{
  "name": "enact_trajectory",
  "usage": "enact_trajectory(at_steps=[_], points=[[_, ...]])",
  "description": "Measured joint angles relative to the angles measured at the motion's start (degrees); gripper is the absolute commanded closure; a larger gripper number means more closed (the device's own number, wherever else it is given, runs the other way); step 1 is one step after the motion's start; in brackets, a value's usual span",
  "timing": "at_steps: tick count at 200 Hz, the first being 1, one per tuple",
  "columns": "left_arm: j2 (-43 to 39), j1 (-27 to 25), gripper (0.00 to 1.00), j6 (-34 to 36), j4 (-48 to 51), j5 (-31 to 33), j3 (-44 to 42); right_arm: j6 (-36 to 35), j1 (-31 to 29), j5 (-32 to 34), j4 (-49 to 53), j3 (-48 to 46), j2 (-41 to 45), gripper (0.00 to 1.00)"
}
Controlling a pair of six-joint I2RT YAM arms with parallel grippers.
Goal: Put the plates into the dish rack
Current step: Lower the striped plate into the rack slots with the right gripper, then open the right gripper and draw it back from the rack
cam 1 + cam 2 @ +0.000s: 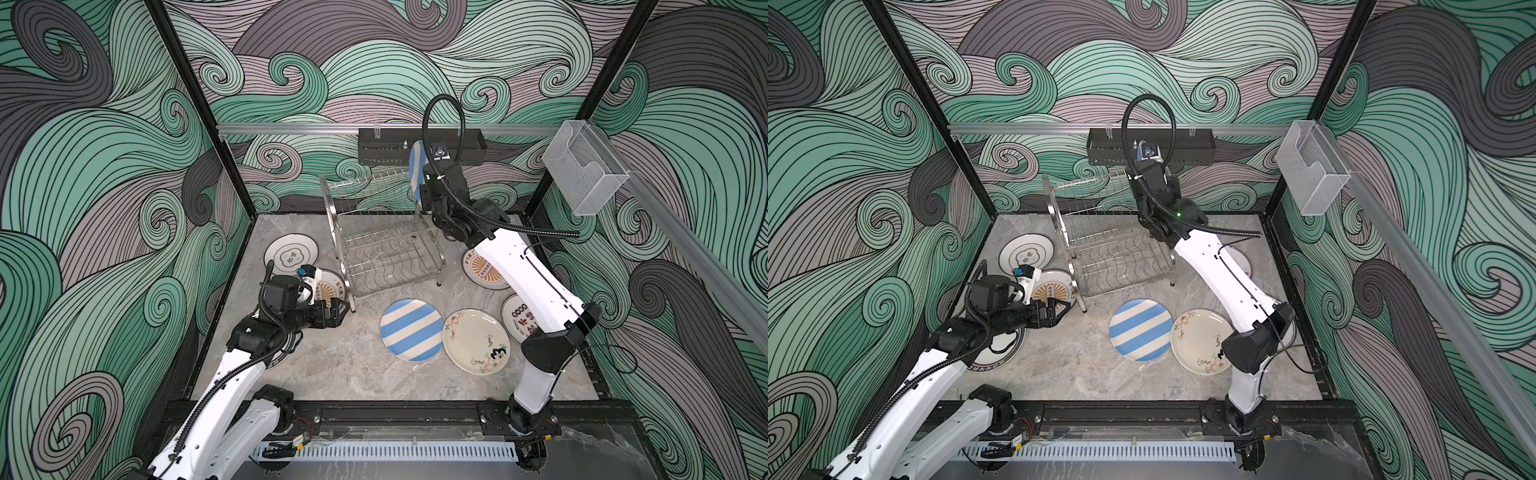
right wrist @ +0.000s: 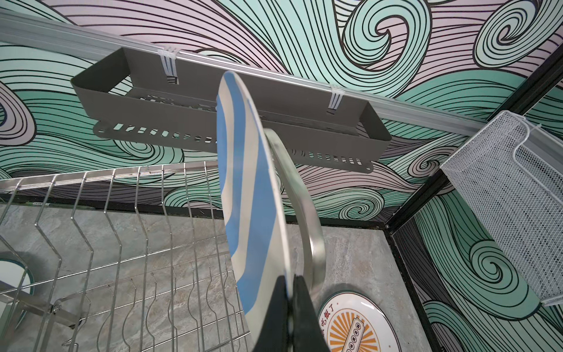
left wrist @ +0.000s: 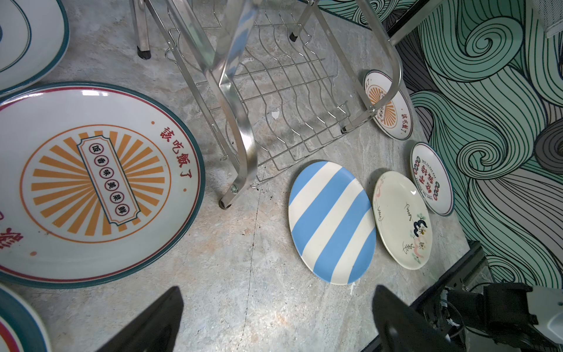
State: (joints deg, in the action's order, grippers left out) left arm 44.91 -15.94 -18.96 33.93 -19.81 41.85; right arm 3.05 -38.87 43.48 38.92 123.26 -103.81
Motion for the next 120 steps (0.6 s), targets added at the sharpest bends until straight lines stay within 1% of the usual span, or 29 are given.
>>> enact_trajectory(at_steps=[30, 63, 82, 108, 120], points=[[0.0, 0.0, 0.01, 0.0, 0.0, 0.0, 0.0, -0.1, 0.0, -0.3, -0.2, -0.3, 0.1, 0.72], [0.0, 0.0, 0.02, 0.0, 0.0, 0.0, 0.0, -1.1, 0.1, -0.5, -0.4, -0.3, 0.1, 0.59], [0.0, 0.0, 0.01, 0.0, 0.0, 0.0, 0.0, -1.4, 0.2, -1.1, -0.4, -0.3, 0.1, 0.54], [0.0, 0.0, 0.01, 0.0, 0.0, 0.1, 0.0, -1.8, 0.3, -2.4, -0.2, -0.1, 0.1, 0.42], [0.0, 0.0, 0.01, 0.0, 0.0, 0.1, 0.0, -2.2, 0.3, -3.2, 0.3, 0.4, 0.1, 0.39]])
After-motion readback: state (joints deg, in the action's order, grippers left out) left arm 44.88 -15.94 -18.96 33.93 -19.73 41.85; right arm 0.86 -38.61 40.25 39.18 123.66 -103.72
